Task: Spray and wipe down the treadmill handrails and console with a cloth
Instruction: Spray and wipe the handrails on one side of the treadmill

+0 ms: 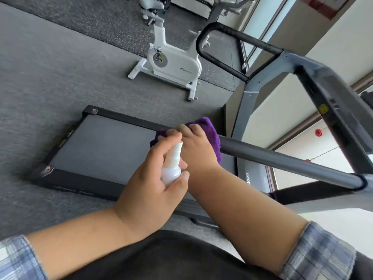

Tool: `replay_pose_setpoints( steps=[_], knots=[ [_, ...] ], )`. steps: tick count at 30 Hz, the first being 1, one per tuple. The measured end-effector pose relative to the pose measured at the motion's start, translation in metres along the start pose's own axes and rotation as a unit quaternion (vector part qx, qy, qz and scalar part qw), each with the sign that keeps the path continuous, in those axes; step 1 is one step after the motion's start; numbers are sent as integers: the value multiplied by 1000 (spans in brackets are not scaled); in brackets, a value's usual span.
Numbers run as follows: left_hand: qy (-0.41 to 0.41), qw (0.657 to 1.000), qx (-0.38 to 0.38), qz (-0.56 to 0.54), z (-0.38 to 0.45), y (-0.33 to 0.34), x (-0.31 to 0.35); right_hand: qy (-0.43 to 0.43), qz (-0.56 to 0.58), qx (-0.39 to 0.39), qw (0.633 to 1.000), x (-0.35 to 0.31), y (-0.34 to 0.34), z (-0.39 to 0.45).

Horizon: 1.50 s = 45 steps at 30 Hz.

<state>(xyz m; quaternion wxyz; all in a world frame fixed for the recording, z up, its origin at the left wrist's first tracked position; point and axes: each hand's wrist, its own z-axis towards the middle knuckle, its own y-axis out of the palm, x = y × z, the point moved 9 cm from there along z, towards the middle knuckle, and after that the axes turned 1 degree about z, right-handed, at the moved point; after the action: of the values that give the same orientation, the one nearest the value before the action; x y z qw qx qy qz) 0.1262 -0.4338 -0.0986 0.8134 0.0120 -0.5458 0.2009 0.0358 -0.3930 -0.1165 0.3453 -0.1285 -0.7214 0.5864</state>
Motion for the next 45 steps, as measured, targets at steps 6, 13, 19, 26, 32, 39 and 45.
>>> replay_pose_setpoints(
  steps=[6, 13, 19, 26, 32, 39, 45],
  knots=[
    [15, 999, -31, 21, 5, 10, 6, 116, 132, 101, 979, 53, -28, -29],
    [39, 996, -62, 55, 16, 30, 17, 168, 183, 222, 943, 95, -26, -63],
    [37, 991, -114, 66, 19, 72, 24, 197, 172, 240, 935, 137, -10, -105],
    [57, 985, -142, 79, 21, 137, 46, 208, 170, 264, 926, 194, 13, -166],
    [51, 982, -171, 66, 13, 196, 72, 221, 166, 270, 922, 251, 35, -220],
    [63, 979, -170, 96, 4, 248, 93, 261, 197, 248, 912, 308, 59, -273],
    [85, 982, -112, 125, 11, 267, 115, 280, 206, 240, 907, 302, 64, -276]
  ],
)
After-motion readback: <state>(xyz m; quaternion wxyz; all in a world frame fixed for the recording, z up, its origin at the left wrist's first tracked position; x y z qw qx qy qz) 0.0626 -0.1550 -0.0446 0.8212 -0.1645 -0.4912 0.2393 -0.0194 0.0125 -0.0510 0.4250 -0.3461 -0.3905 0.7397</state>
